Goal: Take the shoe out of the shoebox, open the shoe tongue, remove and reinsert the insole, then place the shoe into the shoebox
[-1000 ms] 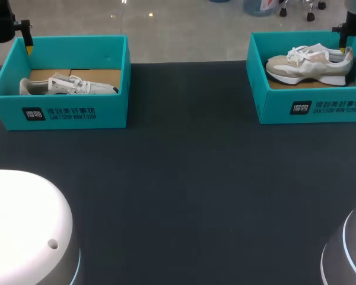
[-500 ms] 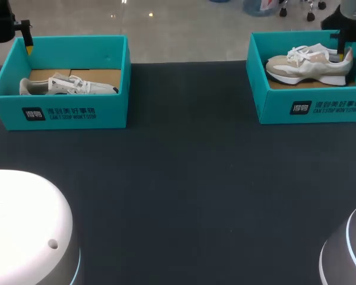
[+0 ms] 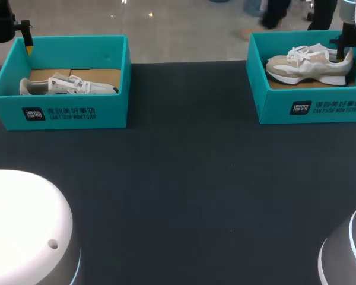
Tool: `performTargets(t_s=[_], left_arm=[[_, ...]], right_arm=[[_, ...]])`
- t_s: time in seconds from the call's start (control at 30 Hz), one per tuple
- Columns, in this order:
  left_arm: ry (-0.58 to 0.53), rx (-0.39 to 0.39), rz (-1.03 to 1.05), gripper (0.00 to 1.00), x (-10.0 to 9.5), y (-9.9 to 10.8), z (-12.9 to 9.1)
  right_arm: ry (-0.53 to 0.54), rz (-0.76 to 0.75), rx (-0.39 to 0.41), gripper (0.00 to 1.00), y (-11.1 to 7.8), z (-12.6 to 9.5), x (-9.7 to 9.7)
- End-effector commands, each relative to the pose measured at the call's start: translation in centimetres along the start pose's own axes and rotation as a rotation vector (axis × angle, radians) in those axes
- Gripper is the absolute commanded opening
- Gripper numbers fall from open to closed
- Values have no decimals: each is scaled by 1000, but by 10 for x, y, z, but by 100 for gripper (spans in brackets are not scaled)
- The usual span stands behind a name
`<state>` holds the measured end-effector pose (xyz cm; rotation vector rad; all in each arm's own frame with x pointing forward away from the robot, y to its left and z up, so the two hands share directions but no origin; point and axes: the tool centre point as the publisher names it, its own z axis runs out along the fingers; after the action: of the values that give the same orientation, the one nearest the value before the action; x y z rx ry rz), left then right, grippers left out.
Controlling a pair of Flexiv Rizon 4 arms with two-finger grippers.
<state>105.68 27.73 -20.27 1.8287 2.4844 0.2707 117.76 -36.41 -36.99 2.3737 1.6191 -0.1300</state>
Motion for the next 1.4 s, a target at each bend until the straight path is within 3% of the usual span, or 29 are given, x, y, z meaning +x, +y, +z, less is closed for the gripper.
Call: performTargets(t_s=[0.03,0.53,0.6,0.7,0.8,1.07,1.4], left_arm=[[1,-1,0,100,0,-1,-1],[1,-1,0,100,0,-1,-1],[1,-1,0,100,0,-1,-1],[1,-1,0,100,0,-1,-1],[1,-1,0,100,0,-1,-1],[1,-1,0,100,0,-1,-1],[1,-1,0,100,0,-1,-1]], right_arm=[[-2,2,40,49,10,12,5],[-21,14,91,45,5,35,9],[-25,23,88,33,5,34,9],[-35,41,78,0,6,33,7],[-39,57,67,0,7,28,4],[-52,81,41,0,6,-2,-3],[-33,74,14,0,-2,-71,-25]])
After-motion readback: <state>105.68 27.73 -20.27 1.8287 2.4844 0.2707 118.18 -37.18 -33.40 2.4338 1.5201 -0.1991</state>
